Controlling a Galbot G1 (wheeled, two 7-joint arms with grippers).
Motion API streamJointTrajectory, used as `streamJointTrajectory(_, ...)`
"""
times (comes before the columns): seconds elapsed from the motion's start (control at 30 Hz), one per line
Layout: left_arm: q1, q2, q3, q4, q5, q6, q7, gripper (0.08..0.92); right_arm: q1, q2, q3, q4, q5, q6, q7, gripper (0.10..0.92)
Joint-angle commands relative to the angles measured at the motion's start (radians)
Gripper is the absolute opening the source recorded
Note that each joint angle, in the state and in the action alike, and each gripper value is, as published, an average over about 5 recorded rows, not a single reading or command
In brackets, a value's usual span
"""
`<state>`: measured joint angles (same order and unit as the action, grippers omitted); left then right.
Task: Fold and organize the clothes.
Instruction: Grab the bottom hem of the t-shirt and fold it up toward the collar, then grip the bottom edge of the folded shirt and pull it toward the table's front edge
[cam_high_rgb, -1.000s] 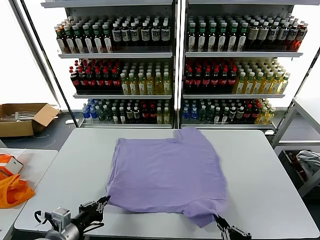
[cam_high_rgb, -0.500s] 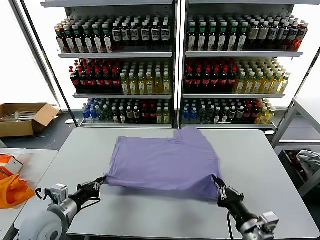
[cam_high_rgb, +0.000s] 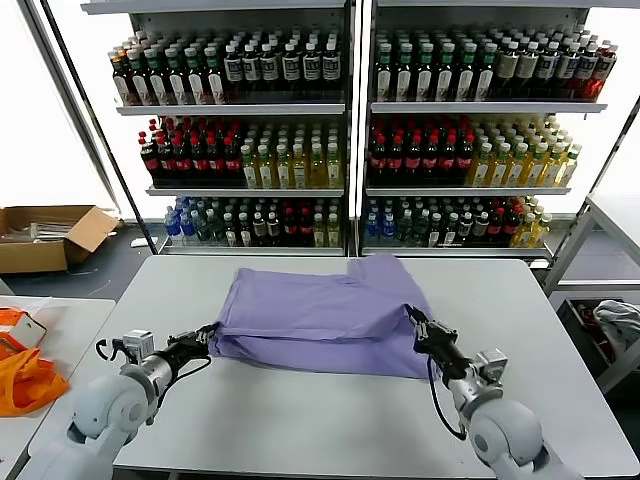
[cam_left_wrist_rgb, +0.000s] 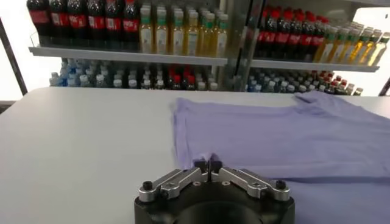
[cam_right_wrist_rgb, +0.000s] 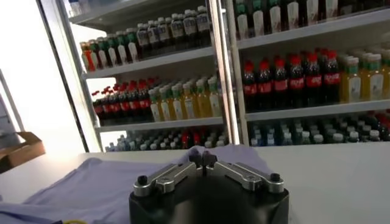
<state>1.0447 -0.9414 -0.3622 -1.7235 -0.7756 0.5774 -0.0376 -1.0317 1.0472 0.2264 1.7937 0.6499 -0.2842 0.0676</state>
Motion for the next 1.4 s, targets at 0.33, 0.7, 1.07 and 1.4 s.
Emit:
streamJointTrajectory(0.33,-0.043,-0.018,-0.034,0.073,0.048,-0.001,0.006,0.428,0.044,-0.009,-0.027,-0.014,-0.036,-0.082,0.037,0.517)
streamJointTrajectory(0.7,0.138,-0.017,-0.074,-0.126,0.048,-0.001,-0.040,0.748,-0.264,-0.020,0.149,0.143,-0.055,-0.159,0.129,0.801)
streamJointTrajectory(1.07,0.123,-0.056,-0.032,-0.025,0.044,0.000,-0.017,0.795,-0.367,-0.003,0.163,0.189,-0.056,-0.198,0.127,0.601)
streamJointTrajectory(1.4,0.123,-0.066,-0.030,0.001,0.050,-0.001,-0.007,0.525,-0.348,0.002,0.129,0.162,-0.033,-0.206,0.123,0.307)
